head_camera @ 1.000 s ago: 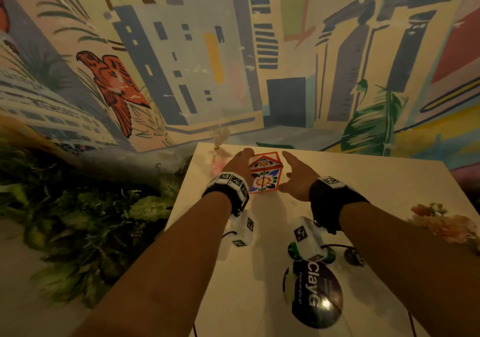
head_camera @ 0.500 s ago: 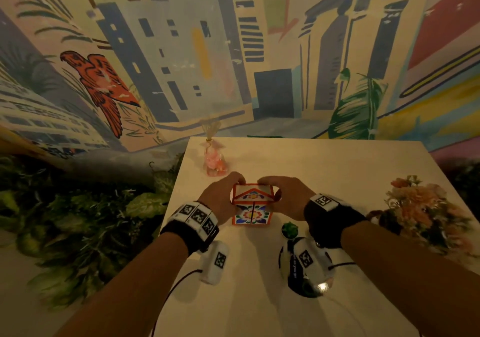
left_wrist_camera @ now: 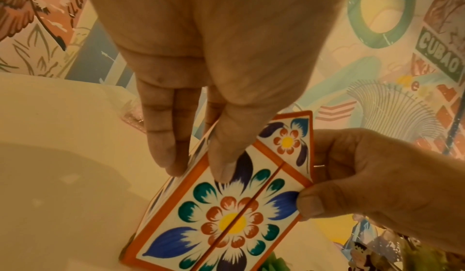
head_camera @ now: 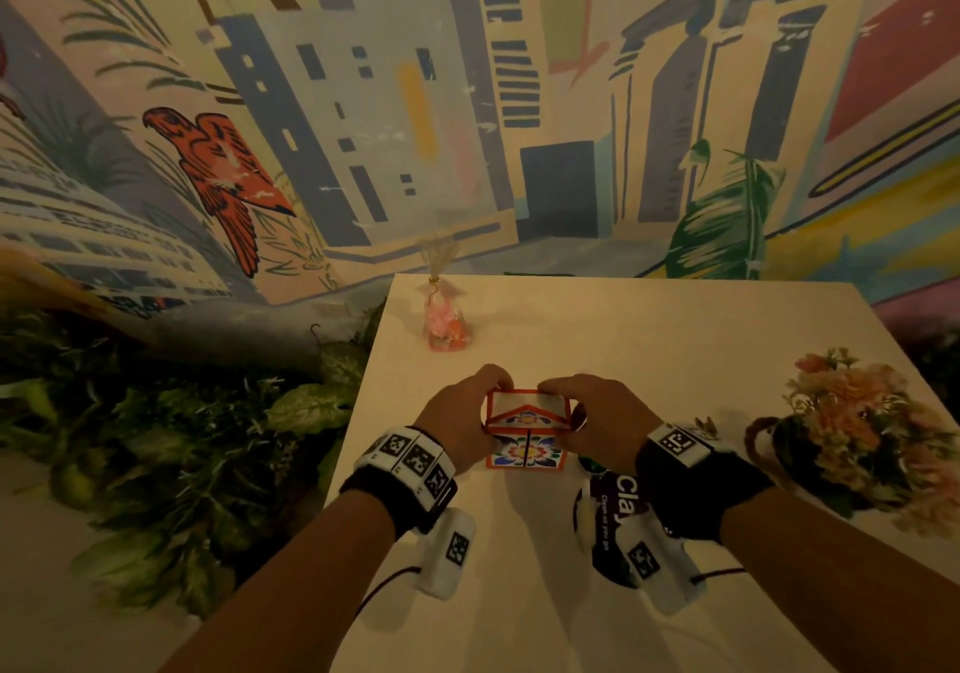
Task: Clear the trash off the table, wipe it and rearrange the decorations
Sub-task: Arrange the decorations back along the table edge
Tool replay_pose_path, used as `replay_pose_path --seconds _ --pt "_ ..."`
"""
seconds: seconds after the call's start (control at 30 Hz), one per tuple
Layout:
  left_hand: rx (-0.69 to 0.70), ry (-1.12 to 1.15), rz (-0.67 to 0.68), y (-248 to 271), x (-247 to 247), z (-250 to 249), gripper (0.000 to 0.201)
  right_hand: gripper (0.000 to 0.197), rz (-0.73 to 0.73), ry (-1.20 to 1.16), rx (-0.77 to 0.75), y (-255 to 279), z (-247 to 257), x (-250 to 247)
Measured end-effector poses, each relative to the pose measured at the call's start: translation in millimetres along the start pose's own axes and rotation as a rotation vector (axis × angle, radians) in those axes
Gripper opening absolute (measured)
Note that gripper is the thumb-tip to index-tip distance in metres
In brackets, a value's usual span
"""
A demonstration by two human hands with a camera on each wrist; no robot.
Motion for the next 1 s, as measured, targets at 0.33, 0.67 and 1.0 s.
replay_pose_path --seconds 0.33,0.67,1.0 --pt "-0.303 0.041 -0.221 -31.4 -82.4 67.7 0.047 0.062 0.004 0.002 0.022 -4.9 -4.3 4.1" --pt "-0.364 0.038 -0.322 -116.3 -142.2 93.7 0.085 0.062 0.046 0.061 0.024 -6.7 -2.1 1.7" --pt "-0.277 -0.093 -0.225 -154.8 -119.9 81.5 0.045 0.064 -0.075 0.129 -0.096 33.5 24.2 -37.2"
Point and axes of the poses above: each hand's wrist, its own y-axis away from the middle knuckle, its own x-axis out of the palm, z = x × y, the point moved 10 cm from there along -y, towards the middle knuckle, and after that the axes turned 11 degrees about y, right-handed, at the moved point
